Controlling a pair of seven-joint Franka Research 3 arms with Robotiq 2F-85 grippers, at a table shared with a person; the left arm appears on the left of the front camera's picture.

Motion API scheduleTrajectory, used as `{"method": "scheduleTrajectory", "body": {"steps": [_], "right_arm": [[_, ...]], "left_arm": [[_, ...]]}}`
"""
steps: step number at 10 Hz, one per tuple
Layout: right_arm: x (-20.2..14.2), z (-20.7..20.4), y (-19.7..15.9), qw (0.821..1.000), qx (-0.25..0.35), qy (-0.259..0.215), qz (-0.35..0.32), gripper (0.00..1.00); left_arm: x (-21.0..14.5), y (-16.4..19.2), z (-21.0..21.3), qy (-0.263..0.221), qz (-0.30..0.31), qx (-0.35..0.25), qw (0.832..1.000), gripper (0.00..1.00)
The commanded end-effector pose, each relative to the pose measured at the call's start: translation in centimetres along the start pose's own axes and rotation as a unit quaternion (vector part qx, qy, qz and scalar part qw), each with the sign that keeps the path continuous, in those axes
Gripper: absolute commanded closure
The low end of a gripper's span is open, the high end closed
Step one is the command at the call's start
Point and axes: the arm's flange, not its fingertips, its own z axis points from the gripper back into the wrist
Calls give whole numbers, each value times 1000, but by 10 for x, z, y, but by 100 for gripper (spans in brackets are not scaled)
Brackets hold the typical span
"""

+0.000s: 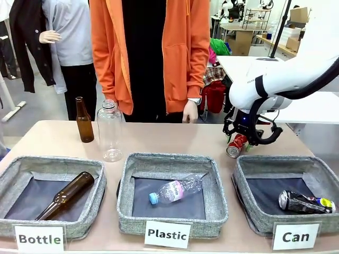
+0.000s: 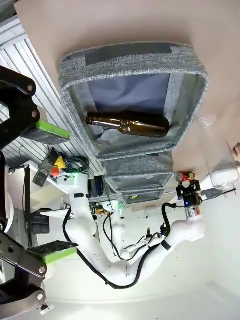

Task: Sort the can waste into the basket.
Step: Pick up the can waste from the table and place it in the right Fabric basket.

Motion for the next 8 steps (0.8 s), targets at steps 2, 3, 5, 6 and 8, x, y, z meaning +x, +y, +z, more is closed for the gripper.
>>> {"method": "scheduleTrajectory", "body": {"steps": [2,3,5,6,8], "right_arm": [[0,0,8,999,-21,-24,-19,100],[0,1,8,999,-22,-26,-21,100],[0,0,6,999,-29,-23,-18,95],[1,1,8,999,-28,-21,-20,100],[3,8,5,999,-23,-24,-20,100]], "left_arm": [[1,-4,9,-7,0,-14,1000,0],[1,-4,9,-7,0,-14,1000,0],[1,-4,9,-7,0,-14,1000,0],[1,-4,9,-7,0,-14,1000,0],[1,-4,9,-7,0,-14,1000,0]]}}
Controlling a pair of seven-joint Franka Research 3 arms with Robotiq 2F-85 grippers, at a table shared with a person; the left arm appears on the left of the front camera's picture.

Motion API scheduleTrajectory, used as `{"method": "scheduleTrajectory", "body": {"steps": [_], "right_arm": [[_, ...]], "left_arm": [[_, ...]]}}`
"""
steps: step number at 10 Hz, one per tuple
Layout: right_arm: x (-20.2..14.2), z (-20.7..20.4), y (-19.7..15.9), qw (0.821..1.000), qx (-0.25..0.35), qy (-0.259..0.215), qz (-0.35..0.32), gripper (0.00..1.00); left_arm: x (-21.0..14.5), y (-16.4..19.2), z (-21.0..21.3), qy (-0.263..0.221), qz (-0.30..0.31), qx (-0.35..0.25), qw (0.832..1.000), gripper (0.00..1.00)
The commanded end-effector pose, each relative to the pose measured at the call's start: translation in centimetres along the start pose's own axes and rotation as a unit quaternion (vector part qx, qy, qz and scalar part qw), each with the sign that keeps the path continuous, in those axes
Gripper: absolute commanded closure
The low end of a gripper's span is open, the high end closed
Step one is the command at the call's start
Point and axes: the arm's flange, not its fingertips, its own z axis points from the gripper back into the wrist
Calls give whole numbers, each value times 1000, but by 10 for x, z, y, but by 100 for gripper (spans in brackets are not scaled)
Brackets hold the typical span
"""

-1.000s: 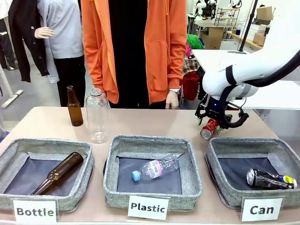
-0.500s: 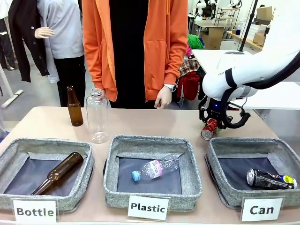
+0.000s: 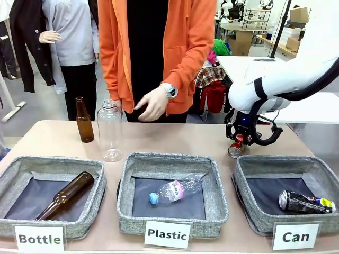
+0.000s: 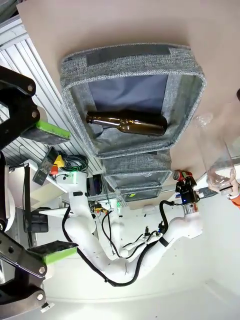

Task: Sort the can waste into the basket.
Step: Pick up the can waste from the table and place it in the right Fabric basket.

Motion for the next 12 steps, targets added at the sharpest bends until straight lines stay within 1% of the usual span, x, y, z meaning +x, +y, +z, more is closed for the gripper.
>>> {"method": "scheduleTrajectory", "body": {"steps": [1,2,3,4,5,6,7,8,9,10,11,12], "right_arm": [[5,24,-2,1000,5,-9,-11,100],[9,49,-14,1000,7,14,5,100],[8,93,-38,997,27,55,57,100],[4,130,-64,984,38,115,130,100],[-6,158,-89,969,29,135,206,100],[-22,176,-112,956,34,136,258,100],[-43,185,-135,918,47,168,356,100],[-62,186,-156,855,18,193,482,100],[-78,185,-176,795,11,180,579,100],[-92,184,-193,728,20,156,667,100],[-101,181,-203,674,15,130,727,100],[-107,179,-207,636,-2,108,764,100]], "left_arm": [[1,-2,2,-3,-1,-10,1000,0],[1,-2,2,-3,-1,-10,1000,0],[1,-2,2,-3,-1,-10,1000,0],[1,-2,2,-3,-1,-10,1000,0],[1,-2,2,-3,-1,-10,1000,0],[1,-2,2,-3,-1,-10,1000,0],[1,-2,2,-3,-1,-10,1000,0],[1,-2,2,-3,-1,-10,1000,0],[1,-2,2,-3,-1,-10,1000,0],[1,-2,2,-3,-1,-10,1000,0],[1,-2,2,-3,-1,-10,1000,0],[1,-2,2,-3,-1,-10,1000,0]]}}
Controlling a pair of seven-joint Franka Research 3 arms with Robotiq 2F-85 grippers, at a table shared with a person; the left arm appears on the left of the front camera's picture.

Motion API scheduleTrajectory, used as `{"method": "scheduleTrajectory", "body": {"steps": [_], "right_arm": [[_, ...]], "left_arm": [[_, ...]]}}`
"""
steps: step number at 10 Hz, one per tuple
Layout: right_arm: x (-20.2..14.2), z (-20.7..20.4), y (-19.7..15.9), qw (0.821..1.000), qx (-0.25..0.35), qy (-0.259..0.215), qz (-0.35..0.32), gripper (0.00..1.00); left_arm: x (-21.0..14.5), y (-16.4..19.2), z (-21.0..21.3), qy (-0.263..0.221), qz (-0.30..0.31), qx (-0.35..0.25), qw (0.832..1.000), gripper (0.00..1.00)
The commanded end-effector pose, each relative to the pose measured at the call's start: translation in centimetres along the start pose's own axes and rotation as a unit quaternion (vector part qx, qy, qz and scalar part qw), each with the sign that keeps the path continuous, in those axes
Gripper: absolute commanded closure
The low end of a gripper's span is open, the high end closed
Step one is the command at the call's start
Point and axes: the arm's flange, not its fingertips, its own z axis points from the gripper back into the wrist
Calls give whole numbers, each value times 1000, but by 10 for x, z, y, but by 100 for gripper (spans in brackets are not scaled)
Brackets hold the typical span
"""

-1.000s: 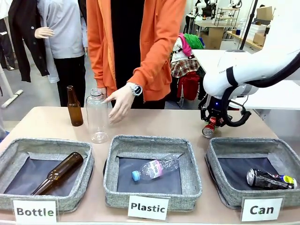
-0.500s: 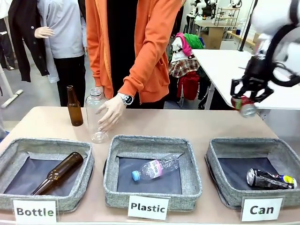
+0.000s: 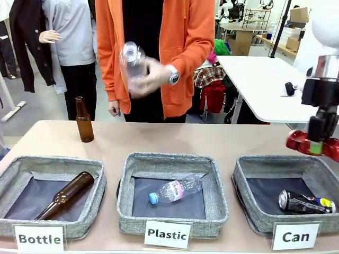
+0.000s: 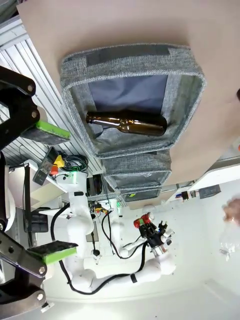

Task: Sort the can waste into the basket.
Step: Pick up the can waste from the table and place it in the right Fabric basket.

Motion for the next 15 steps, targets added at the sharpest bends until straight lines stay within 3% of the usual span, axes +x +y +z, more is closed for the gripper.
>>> {"method": "scheduleTrajectory", "body": {"steps": [1,3,7,8,9,10,15], "right_arm": [[-8,-10,-2,979,-71,-28,191,100],[-9,-9,-2,970,-84,-34,225,100],[-7,-9,-5,969,-80,-33,230,100],[-6,-8,-5,968,-82,-36,235,16],[-6,-7,-5,967,-87,-30,236,15],[-5,-7,-5,968,-86,-28,235,0],[-5,-3,-6,976,-43,-41,212,0]], "left_arm": [[0,-2,2,-3,-1,-10,1000,0],[0,-2,2,-3,-1,-10,1000,0],[0,-2,2,-3,-1,-10,1000,0],[0,-2,2,-3,-1,-10,1000,0],[0,-2,2,-3,-1,-10,1000,0],[0,-2,2,-3,-1,-10,1000,0],[0,-2,2,-3,-1,-10,1000,0]]}}
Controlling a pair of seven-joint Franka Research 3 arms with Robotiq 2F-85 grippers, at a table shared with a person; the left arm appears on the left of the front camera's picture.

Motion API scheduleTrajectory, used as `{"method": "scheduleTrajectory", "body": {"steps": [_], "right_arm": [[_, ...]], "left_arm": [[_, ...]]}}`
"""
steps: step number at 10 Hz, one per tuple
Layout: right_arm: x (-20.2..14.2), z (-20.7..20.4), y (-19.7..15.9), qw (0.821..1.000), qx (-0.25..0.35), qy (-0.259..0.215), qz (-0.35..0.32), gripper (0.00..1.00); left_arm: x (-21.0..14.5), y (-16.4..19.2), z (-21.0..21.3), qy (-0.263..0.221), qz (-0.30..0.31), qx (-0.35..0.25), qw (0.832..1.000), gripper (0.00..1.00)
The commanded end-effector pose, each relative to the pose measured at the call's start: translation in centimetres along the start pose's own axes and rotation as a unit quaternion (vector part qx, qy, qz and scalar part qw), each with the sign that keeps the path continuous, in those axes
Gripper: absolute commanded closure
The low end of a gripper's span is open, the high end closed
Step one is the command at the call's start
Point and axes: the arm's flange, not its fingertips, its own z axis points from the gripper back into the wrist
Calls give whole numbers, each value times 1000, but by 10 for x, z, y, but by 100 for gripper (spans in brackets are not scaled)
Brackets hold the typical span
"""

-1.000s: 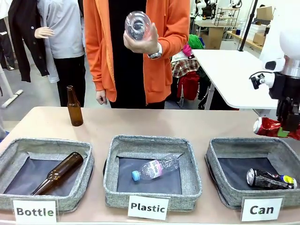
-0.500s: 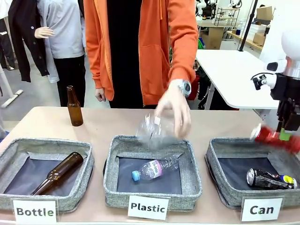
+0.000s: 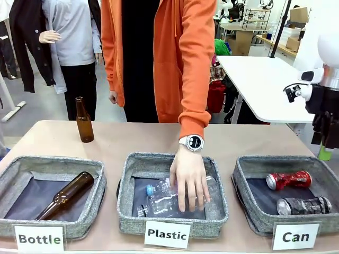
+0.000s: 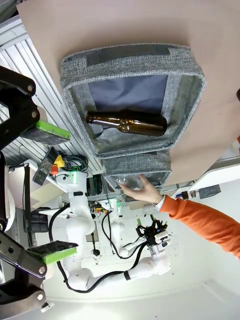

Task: Sort the can waste into the basket.
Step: Pick up the can waste from the table and place it in the right Fabric basket.

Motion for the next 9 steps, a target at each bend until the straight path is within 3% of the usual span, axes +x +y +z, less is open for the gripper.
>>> {"method": "scheduleTrajectory", "body": {"steps": [1,2,3,4,5,6,8,9], "right_arm": [[-1,9,-5,998,54,-30,-24,0],[-3,17,-9,988,131,-50,-71,0],[-11,31,-15,943,279,-104,-151,0],[-27,39,-28,834,455,-203,-237,0],[-46,37,-39,742,527,-313,-270,0],[-65,35,-46,616,596,-408,-316,0],[-92,32,-41,424,596,-554,-397,0],[-100,32,-34,352,562,-610,-434,0]], "left_arm": [[0,-3,2,-3,-1,-10,1000,0],[0,-3,2,-3,-1,-10,1000,0],[0,-3,2,-3,-1,-10,1000,0],[0,-3,2,-3,-1,-10,1000,0],[0,-3,2,-3,-1,-10,1000,0],[0,-3,2,-3,-1,-10,1000,0],[0,-3,2,-3,-1,-10,1000,0],[0,-3,2,-3,-1,-10,1000,0]]}}
